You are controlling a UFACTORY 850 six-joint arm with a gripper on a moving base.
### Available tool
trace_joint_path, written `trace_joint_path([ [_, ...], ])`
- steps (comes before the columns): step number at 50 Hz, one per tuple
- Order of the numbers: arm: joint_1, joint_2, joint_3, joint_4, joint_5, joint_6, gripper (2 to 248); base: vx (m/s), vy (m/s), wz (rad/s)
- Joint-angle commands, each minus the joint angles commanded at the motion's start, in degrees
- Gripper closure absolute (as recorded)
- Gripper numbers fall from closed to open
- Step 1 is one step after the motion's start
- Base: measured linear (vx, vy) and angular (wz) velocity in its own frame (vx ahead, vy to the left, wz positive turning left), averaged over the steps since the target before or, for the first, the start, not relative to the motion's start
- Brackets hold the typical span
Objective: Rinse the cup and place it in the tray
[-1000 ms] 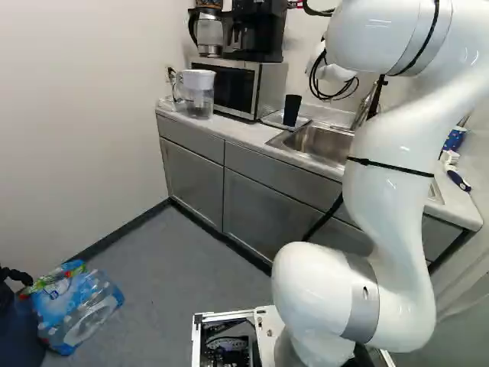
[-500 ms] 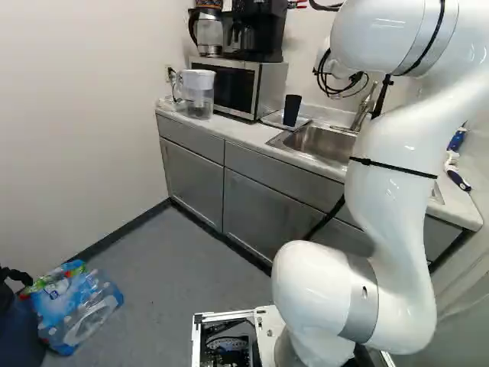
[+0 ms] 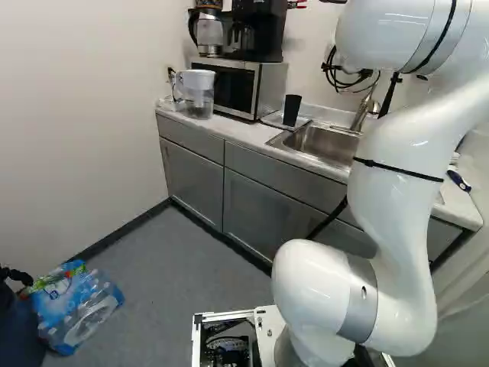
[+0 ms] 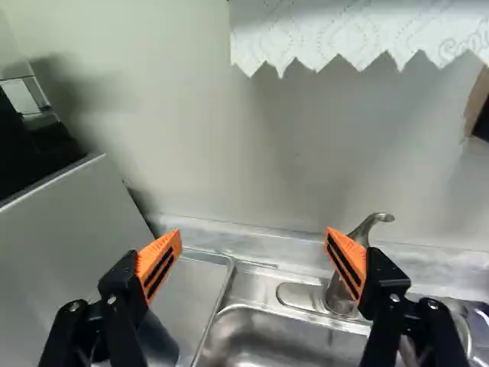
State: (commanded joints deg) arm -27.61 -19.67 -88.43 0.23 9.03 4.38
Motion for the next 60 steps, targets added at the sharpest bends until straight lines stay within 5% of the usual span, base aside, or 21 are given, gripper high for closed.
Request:
trace_joint_path([
  [60,-2.59,-4.5,-6.03,0.0,0.0,0.0,3,0.0,0.0,0.0],
])
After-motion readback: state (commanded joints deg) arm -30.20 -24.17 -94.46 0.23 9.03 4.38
